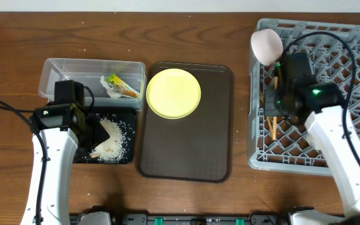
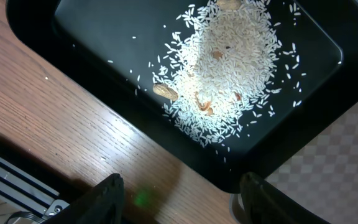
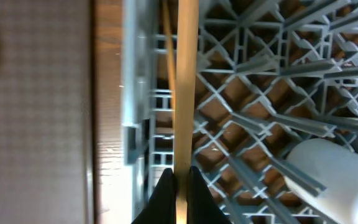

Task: Sort waste into correct bins and load items into the dishwasher rack
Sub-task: 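Carry the second chopstick into the rack and release it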

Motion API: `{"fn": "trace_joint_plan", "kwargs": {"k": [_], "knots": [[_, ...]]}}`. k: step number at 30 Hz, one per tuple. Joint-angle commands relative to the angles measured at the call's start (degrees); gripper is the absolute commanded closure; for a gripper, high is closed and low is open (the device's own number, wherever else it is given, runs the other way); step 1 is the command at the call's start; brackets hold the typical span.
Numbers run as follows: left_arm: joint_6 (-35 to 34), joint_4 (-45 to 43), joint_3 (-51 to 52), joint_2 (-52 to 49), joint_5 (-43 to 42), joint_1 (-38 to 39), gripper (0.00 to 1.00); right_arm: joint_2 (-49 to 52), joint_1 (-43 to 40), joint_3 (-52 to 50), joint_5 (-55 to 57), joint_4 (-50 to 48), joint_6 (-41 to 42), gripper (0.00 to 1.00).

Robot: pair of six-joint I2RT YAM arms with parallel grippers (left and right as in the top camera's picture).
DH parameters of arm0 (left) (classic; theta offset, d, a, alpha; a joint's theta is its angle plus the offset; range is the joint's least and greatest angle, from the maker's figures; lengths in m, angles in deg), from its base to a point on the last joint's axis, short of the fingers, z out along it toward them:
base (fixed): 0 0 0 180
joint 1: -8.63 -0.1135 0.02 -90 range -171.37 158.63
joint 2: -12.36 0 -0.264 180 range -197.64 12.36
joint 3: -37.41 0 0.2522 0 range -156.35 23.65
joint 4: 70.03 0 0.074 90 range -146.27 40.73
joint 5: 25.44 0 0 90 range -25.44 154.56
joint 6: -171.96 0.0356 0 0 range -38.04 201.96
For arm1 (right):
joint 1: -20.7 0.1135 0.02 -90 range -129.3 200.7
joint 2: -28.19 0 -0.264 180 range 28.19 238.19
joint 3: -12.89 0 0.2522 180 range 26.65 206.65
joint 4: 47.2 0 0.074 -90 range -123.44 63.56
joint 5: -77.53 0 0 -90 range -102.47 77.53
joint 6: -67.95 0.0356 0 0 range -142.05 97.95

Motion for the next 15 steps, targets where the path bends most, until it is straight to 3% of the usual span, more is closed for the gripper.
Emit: {"fn": "trace_joint_plan", "kwargs": {"k": [1, 3, 6, 8, 15], "knots": [[-0.5, 0.2, 0.3, 0.4, 0.2, -0.2, 0.37, 2.6, -1.4, 0.2, -1.7, 0.1, -4.0, 0.98], [-0.5, 0.2, 0.3, 0.4, 0.2, -0.2, 0.37, 3.7, -1.3, 0.2, -1.7, 0.1, -4.0, 0.96], [-0.5, 0.2, 0.3, 0.4, 0.3, -0.2, 0.37, 4.9, -1.3, 0.2, -1.7, 0.1, -4.0, 0.76], [-0.5, 0.2, 0.3, 0.4, 0.2, -0.2, 0.37, 5.2, -1.3, 0.2, -1.7, 0.1, -4.0, 0.69], [-0.5, 0.2, 0.3, 0.4, 0.2, -0.2, 0.37, 5.2, -1.3, 0.2, -1.8, 0.1, -3.8, 0.69]]}}
